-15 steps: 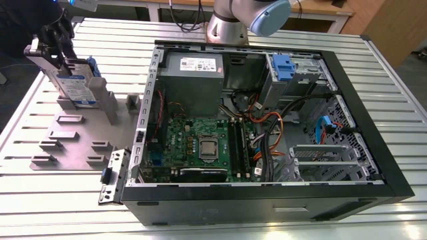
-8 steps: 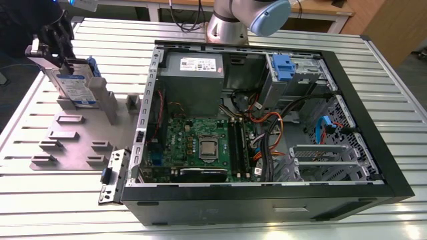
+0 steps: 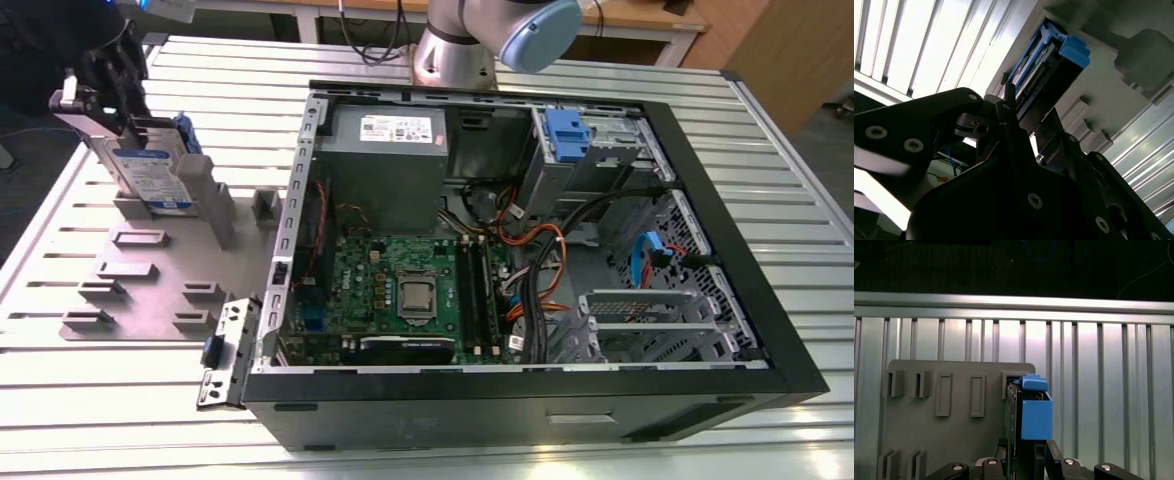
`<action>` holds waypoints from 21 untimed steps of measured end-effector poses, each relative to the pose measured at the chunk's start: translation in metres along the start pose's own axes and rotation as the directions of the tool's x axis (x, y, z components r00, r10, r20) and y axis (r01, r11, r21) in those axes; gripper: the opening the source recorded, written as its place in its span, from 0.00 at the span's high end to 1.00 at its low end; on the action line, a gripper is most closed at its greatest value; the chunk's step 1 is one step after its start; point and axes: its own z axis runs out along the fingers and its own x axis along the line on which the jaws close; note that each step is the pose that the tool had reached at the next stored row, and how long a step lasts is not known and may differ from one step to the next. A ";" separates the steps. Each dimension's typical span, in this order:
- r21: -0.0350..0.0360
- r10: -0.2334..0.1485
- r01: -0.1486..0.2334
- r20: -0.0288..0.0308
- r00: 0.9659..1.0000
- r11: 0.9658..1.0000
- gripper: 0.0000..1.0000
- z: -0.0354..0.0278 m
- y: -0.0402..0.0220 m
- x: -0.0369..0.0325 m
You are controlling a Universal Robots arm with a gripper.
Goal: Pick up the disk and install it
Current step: 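Pick up the disk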
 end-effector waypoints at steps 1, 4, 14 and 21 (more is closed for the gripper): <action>0.000 0.000 0.000 0.000 1.000 1.000 0.58 0.0000 0.0000 -0.0004; 0.000 0.001 -0.001 0.000 1.000 1.000 0.58 0.0001 0.0000 -0.0025; 0.002 0.018 -0.018 -0.025 1.000 1.000 0.58 0.0002 0.0000 -0.0029; 0.002 0.022 -0.022 -0.034 0.999 1.000 0.58 0.0002 0.0000 -0.0048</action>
